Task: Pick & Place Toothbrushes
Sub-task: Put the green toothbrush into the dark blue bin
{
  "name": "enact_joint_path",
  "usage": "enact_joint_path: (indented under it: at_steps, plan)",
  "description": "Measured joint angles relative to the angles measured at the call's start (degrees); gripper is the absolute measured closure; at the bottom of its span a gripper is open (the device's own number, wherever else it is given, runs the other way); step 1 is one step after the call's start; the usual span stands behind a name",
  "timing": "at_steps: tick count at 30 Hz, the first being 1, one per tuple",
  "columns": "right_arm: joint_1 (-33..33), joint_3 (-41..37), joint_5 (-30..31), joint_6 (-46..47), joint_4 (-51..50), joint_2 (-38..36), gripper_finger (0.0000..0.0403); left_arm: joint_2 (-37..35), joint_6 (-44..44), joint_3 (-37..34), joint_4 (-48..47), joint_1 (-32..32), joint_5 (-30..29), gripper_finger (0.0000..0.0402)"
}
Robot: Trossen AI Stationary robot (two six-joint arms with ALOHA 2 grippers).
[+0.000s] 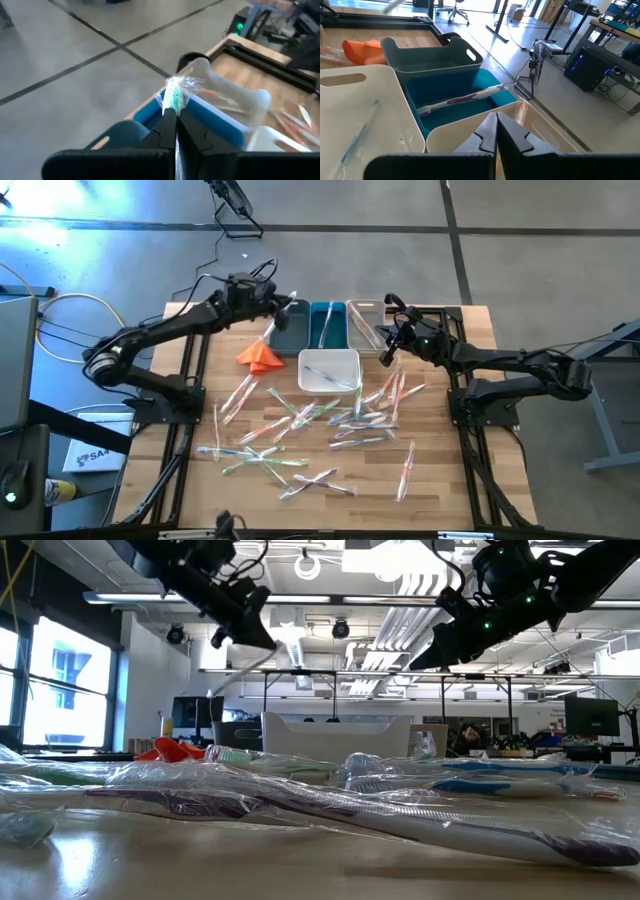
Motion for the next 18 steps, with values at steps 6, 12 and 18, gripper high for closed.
enact_joint_path:
  at_steps: [6,12,18]
  plan:
    - [0.0,0.0,0.1,0.0,0.0,0.0,0.0401,5.3,-2.5,0.0,7.2,2.5,0.2,0.0401]
    - [0.0,0.0,0.1,0.0,0.0,0.0,0.0401,8.8,-4.1,0.0,11.6,3.2,0.1,0.0401]
    - [0.0,0.0,-0.1,0.0,0.0,0.0,0.0401,11.6,-5.2,0.0,15.4,3.0,-1.1,0.0401]
